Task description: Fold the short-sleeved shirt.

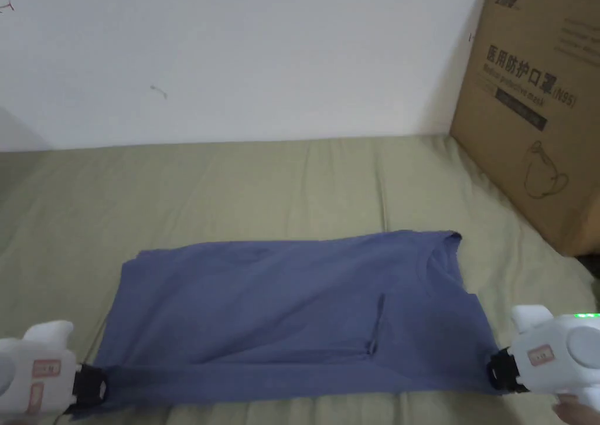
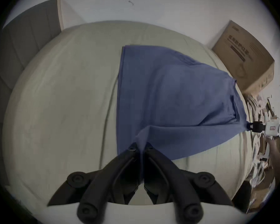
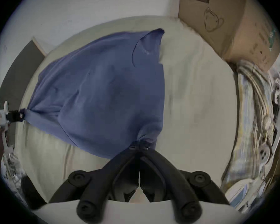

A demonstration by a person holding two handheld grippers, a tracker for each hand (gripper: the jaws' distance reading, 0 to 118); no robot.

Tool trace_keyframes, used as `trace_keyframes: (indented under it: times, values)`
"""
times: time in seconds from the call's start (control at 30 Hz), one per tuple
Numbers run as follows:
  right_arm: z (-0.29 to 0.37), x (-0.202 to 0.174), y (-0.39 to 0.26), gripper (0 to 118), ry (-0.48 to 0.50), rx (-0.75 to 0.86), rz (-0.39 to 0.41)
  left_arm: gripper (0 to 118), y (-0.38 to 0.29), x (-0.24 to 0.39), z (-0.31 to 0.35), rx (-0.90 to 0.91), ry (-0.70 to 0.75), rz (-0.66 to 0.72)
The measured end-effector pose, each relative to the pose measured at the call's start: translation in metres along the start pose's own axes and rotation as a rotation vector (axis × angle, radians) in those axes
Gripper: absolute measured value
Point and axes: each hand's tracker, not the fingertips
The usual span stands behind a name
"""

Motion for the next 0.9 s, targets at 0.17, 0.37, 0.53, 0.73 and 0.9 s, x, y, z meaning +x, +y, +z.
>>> trace_keyframes:
  times: [0.17,0.37,0.53,0.73,0.9]
  values:
    - [0.041,-0.001,-0.059,0,0.005,-0.028,0.094,0,-0.058,-0.004,0.039,-0.011,-0.029,-0.033]
    - [0.065,0.004,-0.117,0,-0.005,-0.097,0.123,0,-0.101,0.006,0.077,-0.032,-0.064,-0.088]
    - [0.077,0.001,-0.141,0,-0.031,-0.118,0.125,0,-0.12,0.01,0.087,-0.061,-0.075,-0.157]
    - [0.083,-0.003,-0.143,63,0.032,-0.036,-0.014,104,-0.123,0.003,0.096,-0.011,-0.113,-0.092]
    - [0.12,-0.014,-0.137,112,0.048,0.086,-0.094,117,-0.123,0.006,0.137,0.123,-0.141,-0.039]
